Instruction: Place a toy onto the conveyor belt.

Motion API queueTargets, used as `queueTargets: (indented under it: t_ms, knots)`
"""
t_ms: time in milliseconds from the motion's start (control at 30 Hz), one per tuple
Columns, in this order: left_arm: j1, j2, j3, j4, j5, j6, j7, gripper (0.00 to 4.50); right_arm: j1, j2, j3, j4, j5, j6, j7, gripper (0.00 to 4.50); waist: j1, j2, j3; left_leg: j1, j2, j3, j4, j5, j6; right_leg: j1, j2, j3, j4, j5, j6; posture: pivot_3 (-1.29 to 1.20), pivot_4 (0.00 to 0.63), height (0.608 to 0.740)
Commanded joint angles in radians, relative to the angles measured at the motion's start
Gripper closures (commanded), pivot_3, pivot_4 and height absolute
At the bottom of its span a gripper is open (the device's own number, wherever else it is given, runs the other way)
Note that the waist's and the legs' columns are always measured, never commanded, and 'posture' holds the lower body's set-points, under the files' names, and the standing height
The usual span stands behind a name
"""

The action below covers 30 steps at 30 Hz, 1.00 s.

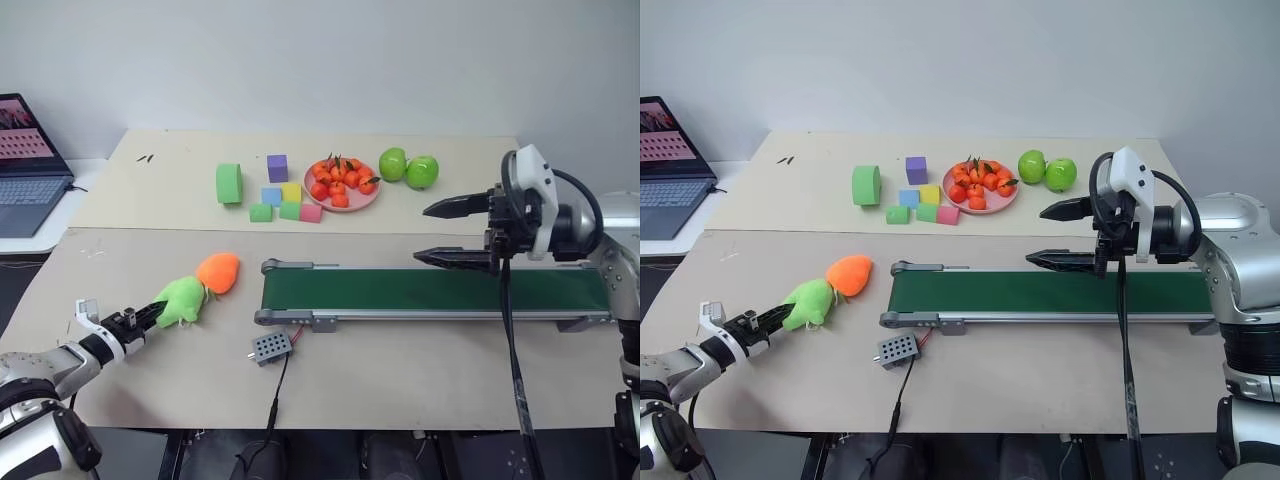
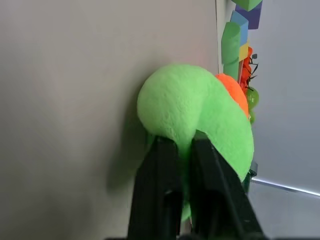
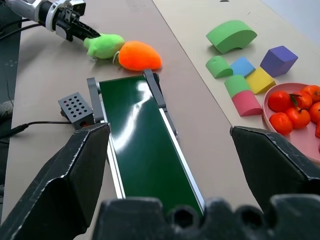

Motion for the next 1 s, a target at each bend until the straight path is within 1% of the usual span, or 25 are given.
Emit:
queueTargets:
  t_ms: [33,100,200,267,333,400,467,533,600,667,700,767,900,1000]
  knots:
    - [0.039,0.018,-0.046,-0.098,0.016,-0.041,-0.089,4.49,-0.016,0.004,-0.016,-0.004,-0.001,-0.020,-0.005,0.00,0.000,0.000,0.000,0.000,0.000,0.000,0.000,0.000,0.000,0.000,0.000,0.000,0.000,0.000,0.000,0.00,0.150,0.738]
    - [0.053,0.025,-0.043,-0.123,0.002,-0.032,-0.110,4.49,-0.018,0.008,-0.013,0.001,-0.005,-0.024,-0.003,0.00,-0.001,0.000,0.000,0.000,0.000,0.000,0.000,0.000,0.000,0.000,0.000,0.000,0.000,0.000,0.000,0.00,0.150,0.738]
    - [0.042,0.054,0.007,-0.145,-0.020,-0.015,-0.056,4.49,-0.026,0.018,-0.002,0.021,-0.016,-0.037,0.004,0.00,-0.002,0.000,0.000,0.000,0.000,0.000,0.000,0.000,0.000,-0.001,0.000,0.000,0.000,0.000,0.000,0.00,0.150,0.738]
    - [0.029,0.062,0.020,-0.183,-0.037,0.005,-0.048,4.49,-0.032,0.022,0.004,0.031,-0.022,-0.043,0.010,0.00,-0.004,-0.001,0.001,0.000,0.000,0.000,0.000,0.000,0.000,-0.001,0.000,0.000,0.000,0.000,0.000,0.00,0.150,0.738]
    - [-0.010,0.075,0.045,-0.260,-0.080,0.045,-0.038,4.49,-0.049,0.030,0.012,0.045,-0.027,-0.051,0.014,0.00,-0.004,-0.001,0.001,-0.001,0.000,0.000,0.000,0.000,0.000,-0.001,0.000,0.000,0.000,0.000,0.000,0.00,0.150,0.738]
    - [-0.038,0.079,0.030,-0.419,-0.112,0.045,-0.053,4.49,-0.070,0.040,0.021,0.063,-0.035,-0.061,0.019,0.00,0.001,-0.002,0.001,-0.001,0.000,0.000,0.000,0.000,0.000,-0.001,0.000,0.000,0.000,0.000,0.000,0.00,0.150,0.738]
    - [-0.047,0.061,-0.029,-0.626,-0.111,0.000,-0.050,4.49,-0.080,0.047,0.027,0.076,-0.043,-0.069,0.025,0.00,0.002,-0.002,0.001,-0.003,0.000,-0.002,0.001,0.000,0.000,-0.001,0.000,-0.001,-0.001,0.000,0.000,0.00,0.150,0.738]
    - [-0.062,0.030,-0.086,-0.785,-0.105,-0.039,-0.024,4.49,-0.084,0.049,0.029,0.083,-0.047,-0.074,0.029,0.00,0.003,-0.002,0.001,-0.005,0.000,-0.003,0.001,0.000,-0.001,-0.003,0.000,-0.001,-0.001,0.000,0.000,0.00,0.150,0.738]
    - [-0.096,0.006,-0.158,-0.915,-0.073,-0.101,0.007,4.49,-0.083,0.048,0.026,0.085,-0.048,-0.076,0.033,0.00,0.003,-0.002,0.001,-0.006,0.000,-0.003,0.001,0.001,-0.003,-0.003,0.000,-0.001,-0.003,0.000,0.000,0.00,0.150,0.738]
    - [-0.139,-0.010,-0.226,-1.001,-0.052,-0.136,0.029,4.49,-0.074,0.043,0.020,0.078,-0.045,-0.071,0.035,0.00,0.002,-0.002,0.001,-0.009,0.000,-0.002,0.001,0.003,-0.007,-0.004,0.000,-0.001,-0.006,0.000,0.000,0.00,0.150,0.738]
    - [-0.162,-0.020,-0.259,-1.034,-0.036,-0.167,0.036,4.49,-0.068,0.040,0.017,0.073,-0.042,-0.067,0.036,0.00,0.002,-0.002,0.001,-0.011,0.000,-0.002,0.001,0.003,-0.008,-0.005,0.000,-0.001,-0.007,0.000,0.000,0.00,0.150,0.738]
    - [-0.208,-0.026,-0.354,-1.078,0.040,-0.250,0.048,4.49,-0.055,0.033,0.010,0.065,-0.042,-0.061,0.032,0.00,0.001,-0.002,0.001,-0.013,0.000,-0.003,0.002,0.003,-0.008,-0.006,0.000,-0.002,-0.008,0.001,0.000,0.00,0.150,0.738]
    - [-0.261,0.018,-0.622,-1.070,0.359,-0.598,0.011,4.49,-0.037,0.026,-0.005,0.057,-0.044,-0.059,0.015,0.00,-0.004,-0.002,0.001,-0.014,0.000,-0.002,0.002,0.003,-0.008,-0.006,0.000,-0.002,-0.010,0.001,0.000,0.00,0.150,0.738]
    - [-0.272,0.030,-0.727,-1.050,0.490,-0.821,-0.051,4.49,-0.023,0.023,-0.016,0.049,-0.042,-0.060,0.005,0.00,-0.002,-0.001,0.001,-0.014,0.000,-0.001,0.001,0.003,-0.007,-0.006,0.000,-0.002,-0.011,0.001,0.000,0.00,0.150,0.738]
